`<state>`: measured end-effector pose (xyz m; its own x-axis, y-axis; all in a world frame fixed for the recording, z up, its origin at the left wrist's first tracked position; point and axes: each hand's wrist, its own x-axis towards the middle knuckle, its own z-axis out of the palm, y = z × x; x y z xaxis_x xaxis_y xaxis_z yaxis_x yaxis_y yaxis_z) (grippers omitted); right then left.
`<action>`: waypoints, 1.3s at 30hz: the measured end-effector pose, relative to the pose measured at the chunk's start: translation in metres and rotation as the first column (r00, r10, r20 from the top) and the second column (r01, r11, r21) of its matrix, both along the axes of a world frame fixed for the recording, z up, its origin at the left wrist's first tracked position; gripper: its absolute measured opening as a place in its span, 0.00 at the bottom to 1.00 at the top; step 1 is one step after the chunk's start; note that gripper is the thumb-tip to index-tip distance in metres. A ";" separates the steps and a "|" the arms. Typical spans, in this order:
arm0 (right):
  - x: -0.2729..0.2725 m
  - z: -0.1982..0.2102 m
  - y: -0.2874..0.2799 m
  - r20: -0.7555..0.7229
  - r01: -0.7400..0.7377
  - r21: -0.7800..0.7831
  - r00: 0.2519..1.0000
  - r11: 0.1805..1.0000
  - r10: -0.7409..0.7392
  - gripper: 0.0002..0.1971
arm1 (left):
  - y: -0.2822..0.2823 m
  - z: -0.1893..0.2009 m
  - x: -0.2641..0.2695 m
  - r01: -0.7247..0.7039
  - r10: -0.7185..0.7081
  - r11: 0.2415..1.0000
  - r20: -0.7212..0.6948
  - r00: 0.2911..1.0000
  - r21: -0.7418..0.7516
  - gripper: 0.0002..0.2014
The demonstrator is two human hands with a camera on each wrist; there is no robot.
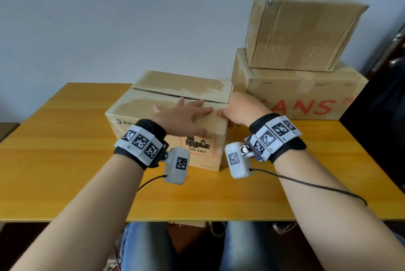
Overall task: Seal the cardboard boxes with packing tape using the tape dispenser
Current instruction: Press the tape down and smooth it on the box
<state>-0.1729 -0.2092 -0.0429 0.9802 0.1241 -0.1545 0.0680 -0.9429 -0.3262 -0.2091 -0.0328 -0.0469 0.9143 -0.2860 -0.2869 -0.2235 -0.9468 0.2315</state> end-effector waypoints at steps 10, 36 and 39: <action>0.043 0.024 -0.023 0.079 -0.090 0.067 0.993 0.994 0.085 0.23 | -0.029 0.002 0.002 -0.067 0.071 0.997 0.085 0.994 -0.043 0.40; 0.029 0.019 -0.025 -0.023 -0.010 0.096 1.000 0.995 0.012 0.33 | 0.013 0.007 -0.009 0.013 -0.015 0.996 -0.021 1.000 -0.093 0.46; 0.012 0.021 -0.025 -0.018 0.036 0.060 0.999 0.998 -0.035 0.21 | 0.021 0.006 -0.009 0.004 -0.007 0.987 -0.019 1.000 -0.163 0.38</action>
<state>-0.1605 -0.2340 -0.0219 0.9813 0.0994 -0.1646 0.0292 -0.9231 -0.3834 -0.2181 -0.0116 -0.0409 0.9073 -0.3349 -0.2541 -0.2222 -0.8951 0.3865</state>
